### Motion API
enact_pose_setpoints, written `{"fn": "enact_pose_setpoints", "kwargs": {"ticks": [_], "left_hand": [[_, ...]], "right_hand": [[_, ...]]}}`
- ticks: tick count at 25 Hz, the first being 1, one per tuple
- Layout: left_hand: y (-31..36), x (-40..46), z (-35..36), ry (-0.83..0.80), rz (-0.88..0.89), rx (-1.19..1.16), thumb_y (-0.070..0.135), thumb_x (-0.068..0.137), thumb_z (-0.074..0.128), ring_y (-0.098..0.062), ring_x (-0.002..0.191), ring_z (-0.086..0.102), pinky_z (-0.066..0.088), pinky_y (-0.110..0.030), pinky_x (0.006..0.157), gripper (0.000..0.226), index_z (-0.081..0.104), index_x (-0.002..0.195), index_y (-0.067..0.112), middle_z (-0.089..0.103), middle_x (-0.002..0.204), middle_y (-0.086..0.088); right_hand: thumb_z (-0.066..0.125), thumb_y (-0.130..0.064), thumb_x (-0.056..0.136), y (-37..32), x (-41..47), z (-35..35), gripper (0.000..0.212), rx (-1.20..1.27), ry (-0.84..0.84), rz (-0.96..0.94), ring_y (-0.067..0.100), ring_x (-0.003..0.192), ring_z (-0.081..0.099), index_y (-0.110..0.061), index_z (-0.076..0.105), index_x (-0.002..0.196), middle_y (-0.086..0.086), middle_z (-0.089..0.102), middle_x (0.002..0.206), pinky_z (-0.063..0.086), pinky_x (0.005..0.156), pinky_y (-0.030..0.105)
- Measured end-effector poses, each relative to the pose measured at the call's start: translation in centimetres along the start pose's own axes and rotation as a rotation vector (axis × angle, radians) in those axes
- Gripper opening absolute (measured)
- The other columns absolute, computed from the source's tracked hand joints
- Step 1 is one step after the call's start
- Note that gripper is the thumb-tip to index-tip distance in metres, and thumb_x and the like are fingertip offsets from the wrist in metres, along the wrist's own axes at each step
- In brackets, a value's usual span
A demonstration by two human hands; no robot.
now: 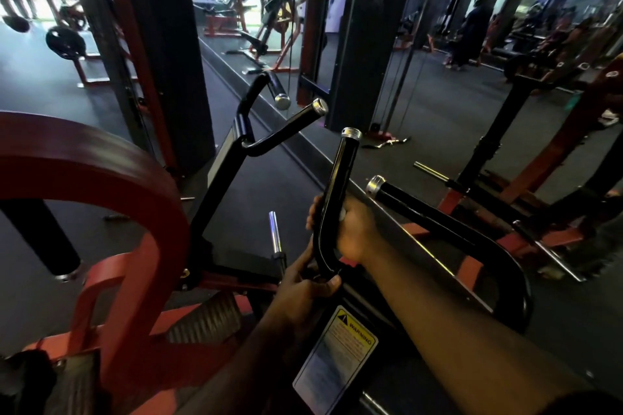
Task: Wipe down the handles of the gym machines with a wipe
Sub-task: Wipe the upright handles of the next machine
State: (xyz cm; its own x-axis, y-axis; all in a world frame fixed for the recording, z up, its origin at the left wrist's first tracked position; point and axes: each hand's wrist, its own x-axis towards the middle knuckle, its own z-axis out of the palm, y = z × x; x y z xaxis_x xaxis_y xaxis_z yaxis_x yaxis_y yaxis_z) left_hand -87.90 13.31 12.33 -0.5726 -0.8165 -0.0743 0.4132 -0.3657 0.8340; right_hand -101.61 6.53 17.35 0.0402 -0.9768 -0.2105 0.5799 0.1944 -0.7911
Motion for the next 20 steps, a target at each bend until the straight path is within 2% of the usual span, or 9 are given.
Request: {"fn": "enact_pose_setpoints", "kwargs": {"ticks": [3,6,8,10,12,15,16,18,20], "left_hand": [[-0.1,0.1,-0.1,-0.007,-0.006,0.009,-0.018,0.084,0.056,-0.030,0.095,0.062,0.052,-0.035,0.080,0.057,0.053,0.134,0.009,0.062,0.104,-0.018],[-0.1,0.0,-0.4,0.003,-0.043,0.021,-0.010,0.079,0.065,-0.034,0.097,0.057,0.050,-0.041,0.085,0.070,0.039,0.143,0.006,0.056,0.105,-0.021],[-0.1,0.3,-1.0,0.014,-0.091,0.033,-0.009,0.080,0.068,-0.036,0.101,0.059,0.051,-0.043,0.087,0.082,0.028,0.149,0.008,0.057,0.109,-0.022],[-0.3,0.3,-1.3,0.021,-0.104,0.070,-0.009,0.082,0.069,-0.036,0.103,0.062,0.052,-0.042,0.085,0.087,0.020,0.152,0.010,0.060,0.113,-0.021],[0.0,0.0,-0.9,0.017,-0.086,0.062,-0.014,0.084,0.063,-0.036,0.107,0.064,0.053,-0.039,0.084,0.086,0.021,0.154,0.014,0.061,0.121,-0.021],[0.7,-0.1,-0.2,0.008,-0.058,0.078,-0.020,0.085,0.054,-0.028,0.116,0.065,0.055,-0.035,0.087,0.092,0.024,0.154,0.033,0.057,0.139,-0.013],[0.8,-0.1,-0.2,0.009,-0.065,0.097,-0.018,0.085,0.056,-0.028,0.113,0.067,0.055,-0.035,0.086,0.098,0.021,0.154,0.042,0.059,0.135,-0.013],[0.7,-0.1,-0.3,0.019,-0.084,0.116,-0.015,0.084,0.060,-0.027,0.097,0.070,0.055,-0.036,0.083,0.104,0.018,0.150,0.054,0.070,0.112,-0.013],[0.7,-0.3,-0.2,0.033,-0.085,0.139,-0.017,0.086,0.058,-0.023,0.089,0.070,0.055,-0.034,0.080,0.104,0.019,0.148,0.057,0.073,0.100,-0.012]], "right_hand": [[0.037,-0.036,0.098,-1.2,0.4,-0.4,0.045,-0.013,0.007,0.066,0.027,0.073,0.069,-0.004,0.067,0.090,0.013,0.070,0.080,0.057,0.075,0.038],[0.032,-0.043,0.103,-5.3,3.5,1.0,0.053,0.280,0.027,-0.136,0.025,0.077,0.071,-0.002,0.067,0.100,0.013,0.072,0.087,0.060,0.073,0.035],[0.029,-0.043,0.104,-5.8,4.1,1.6,0.052,0.221,0.089,-0.231,0.023,0.082,0.071,-0.006,0.066,0.106,0.009,0.073,0.091,0.059,0.075,0.034],[0.028,-0.038,0.105,-3.6,2.9,0.9,0.048,0.099,0.067,-0.166,0.021,0.082,0.071,-0.008,0.065,0.104,0.005,0.073,0.087,0.058,0.078,0.036],[0.029,-0.034,0.103,-1.0,0.6,0.0,0.046,0.024,0.009,-0.033,0.023,0.079,0.070,-0.007,0.066,0.098,0.006,0.071,0.081,0.055,0.078,0.039],[0.030,-0.035,0.102,-1.0,-0.5,-0.6,0.048,-0.034,0.003,0.093,0.026,0.078,0.069,-0.004,0.067,0.096,0.010,0.070,0.082,0.055,0.076,0.038],[0.029,-0.038,0.103,-1.7,0.2,-0.4,0.051,0.008,0.014,0.053,0.025,0.078,0.070,-0.005,0.067,0.100,0.011,0.071,0.084,0.056,0.076,0.038],[0.028,-0.045,0.104,-3.2,2.2,0.7,0.052,0.168,0.078,-0.081,0.023,0.080,0.071,-0.006,0.063,0.108,0.010,0.073,0.087,0.058,0.078,0.036],[0.026,-0.048,0.104,-3.8,3.3,1.4,0.055,0.152,0.185,-0.192,0.022,0.080,0.072,-0.007,0.062,0.106,0.007,0.074,0.085,0.058,0.078,0.036]]}}
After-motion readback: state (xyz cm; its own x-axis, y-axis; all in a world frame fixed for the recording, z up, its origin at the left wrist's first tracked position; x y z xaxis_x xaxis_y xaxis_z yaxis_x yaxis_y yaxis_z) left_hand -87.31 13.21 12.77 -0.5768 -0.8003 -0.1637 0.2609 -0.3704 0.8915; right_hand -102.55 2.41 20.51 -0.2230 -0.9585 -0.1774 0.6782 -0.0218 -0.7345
